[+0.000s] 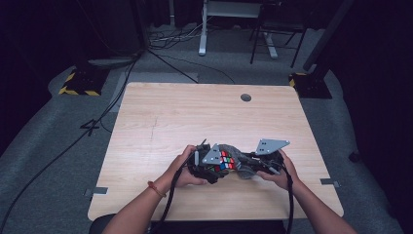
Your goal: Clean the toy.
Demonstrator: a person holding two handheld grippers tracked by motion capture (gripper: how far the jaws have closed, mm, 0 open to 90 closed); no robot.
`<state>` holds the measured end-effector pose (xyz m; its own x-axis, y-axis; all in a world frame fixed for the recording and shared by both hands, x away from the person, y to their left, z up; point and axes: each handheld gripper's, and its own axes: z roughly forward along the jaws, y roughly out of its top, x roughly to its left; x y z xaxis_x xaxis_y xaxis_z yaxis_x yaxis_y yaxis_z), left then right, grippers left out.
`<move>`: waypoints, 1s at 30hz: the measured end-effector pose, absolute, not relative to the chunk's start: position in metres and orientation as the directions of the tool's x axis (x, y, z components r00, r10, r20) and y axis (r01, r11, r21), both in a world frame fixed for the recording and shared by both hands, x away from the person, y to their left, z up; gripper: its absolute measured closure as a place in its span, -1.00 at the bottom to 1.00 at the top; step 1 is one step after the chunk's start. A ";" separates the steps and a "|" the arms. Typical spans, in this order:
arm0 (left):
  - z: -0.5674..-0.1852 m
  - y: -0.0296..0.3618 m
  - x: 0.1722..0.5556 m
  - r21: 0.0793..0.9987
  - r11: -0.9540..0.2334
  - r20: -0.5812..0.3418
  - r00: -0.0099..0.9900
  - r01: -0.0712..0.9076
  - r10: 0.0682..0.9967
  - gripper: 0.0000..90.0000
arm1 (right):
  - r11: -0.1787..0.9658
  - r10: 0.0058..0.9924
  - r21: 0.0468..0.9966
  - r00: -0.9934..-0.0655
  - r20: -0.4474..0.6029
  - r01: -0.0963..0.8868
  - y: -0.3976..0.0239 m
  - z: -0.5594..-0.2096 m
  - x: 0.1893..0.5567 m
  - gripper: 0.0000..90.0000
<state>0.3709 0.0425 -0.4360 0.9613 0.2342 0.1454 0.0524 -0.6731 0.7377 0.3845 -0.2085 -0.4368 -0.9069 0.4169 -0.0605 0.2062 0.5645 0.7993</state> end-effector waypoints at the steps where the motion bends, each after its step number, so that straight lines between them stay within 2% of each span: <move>1: -0.436 0.042 0.371 0.737 -0.674 0.147 0.961 0.052 0.235 -0.25 | 0.566 0.412 0.798 -0.910 -0.056 0.207 -0.208 -0.437 0.385 0.72; 9: -0.437 0.043 0.371 0.739 -0.672 0.148 0.962 0.046 0.230 -0.26 | 0.538 0.374 0.828 -0.925 -0.066 0.158 -0.204 -0.432 0.376 0.72; 17: -0.441 0.041 0.372 0.706 -0.707 0.168 0.958 0.049 0.233 -0.26 | 0.519 0.367 0.843 -0.927 -0.073 0.139 -0.207 -0.425 0.372 0.72; 21: -0.447 0.037 0.374 0.680 -0.731 0.172 0.957 0.057 0.234 -0.26 | 0.495 0.327 0.862 -0.943 -0.068 0.110 -0.205 -0.418 0.364 0.72; 24: -0.449 0.031 0.371 0.661 -0.749 0.188 0.958 0.039 0.215 -0.25 | 0.527 0.290 0.848 -0.949 -0.125 0.050 -0.193 -0.415 0.353 0.72; 30: -0.448 0.031 0.370 0.666 -0.745 0.182 0.958 0.045 0.221 -0.25 | 0.528 0.312 0.847 -0.941 -0.134 0.055 -0.190 -0.414 0.354 0.72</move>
<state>0.3703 0.0311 -0.4483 0.9581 0.2207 0.1824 0.0447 -0.7446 0.6660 0.3538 -0.1899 -0.4143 -0.9407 0.3118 -0.1337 0.0546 0.5281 0.8474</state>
